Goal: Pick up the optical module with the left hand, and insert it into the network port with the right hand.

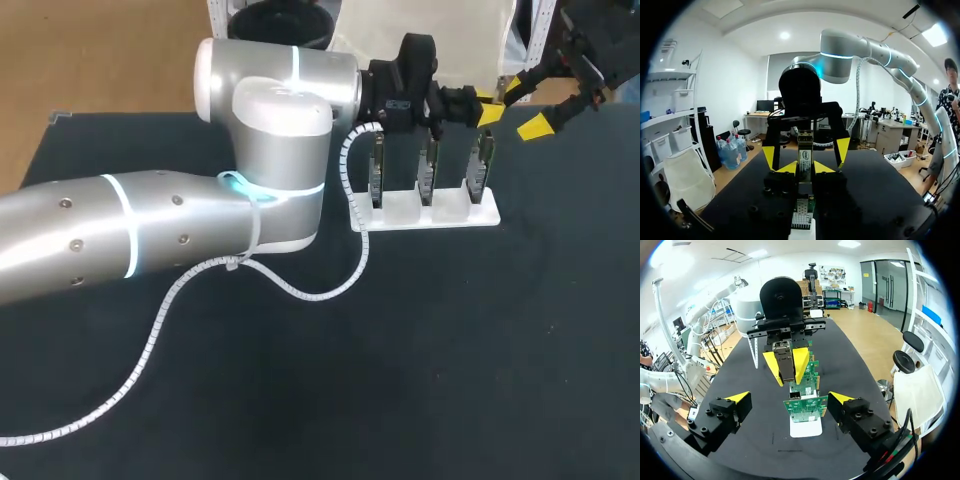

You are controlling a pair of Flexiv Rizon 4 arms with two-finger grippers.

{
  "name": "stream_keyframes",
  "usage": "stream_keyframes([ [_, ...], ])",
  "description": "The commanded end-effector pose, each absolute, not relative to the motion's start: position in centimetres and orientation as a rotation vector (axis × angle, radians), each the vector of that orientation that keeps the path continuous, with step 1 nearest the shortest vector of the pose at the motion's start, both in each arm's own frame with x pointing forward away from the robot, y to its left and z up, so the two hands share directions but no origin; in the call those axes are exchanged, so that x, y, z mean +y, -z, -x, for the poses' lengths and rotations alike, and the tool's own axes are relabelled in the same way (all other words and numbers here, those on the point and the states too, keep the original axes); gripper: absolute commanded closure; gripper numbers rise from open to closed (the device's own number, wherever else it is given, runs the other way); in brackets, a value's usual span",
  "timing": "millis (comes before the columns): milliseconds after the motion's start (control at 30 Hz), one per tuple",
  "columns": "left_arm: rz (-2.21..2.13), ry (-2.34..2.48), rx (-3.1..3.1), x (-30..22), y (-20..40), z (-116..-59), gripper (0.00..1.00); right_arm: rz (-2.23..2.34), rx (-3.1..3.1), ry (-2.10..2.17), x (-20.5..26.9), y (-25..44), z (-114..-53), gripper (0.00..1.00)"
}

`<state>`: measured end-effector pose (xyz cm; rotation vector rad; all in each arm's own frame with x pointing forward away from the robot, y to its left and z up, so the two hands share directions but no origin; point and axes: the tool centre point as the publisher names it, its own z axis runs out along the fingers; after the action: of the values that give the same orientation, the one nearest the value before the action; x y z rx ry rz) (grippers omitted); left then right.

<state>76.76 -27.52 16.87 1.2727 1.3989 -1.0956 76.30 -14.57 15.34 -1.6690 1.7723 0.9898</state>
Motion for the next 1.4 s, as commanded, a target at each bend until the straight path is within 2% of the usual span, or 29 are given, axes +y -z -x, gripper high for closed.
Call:
stream_keyframes([
  [33, -1.281, 1.095, 1.401, -27.9, -16.9, -77.1, 1.0, 1.667, 1.772, -0.984, -14.5, -15.3, -76.1, 0.0],
  [900, -1.28, 1.095, 1.413, -27.8, -16.6, -77.5, 1.0, 1.667, 1.772, -0.984, -14.5, -15.3, -76.1, 0.0],
  [1400, -1.28, 1.095, 1.413, -27.8, -16.6, -77.5, 1.0, 1.628, 1.643, -0.952, -15.3, -20.1, -78.4, 0.0],
])
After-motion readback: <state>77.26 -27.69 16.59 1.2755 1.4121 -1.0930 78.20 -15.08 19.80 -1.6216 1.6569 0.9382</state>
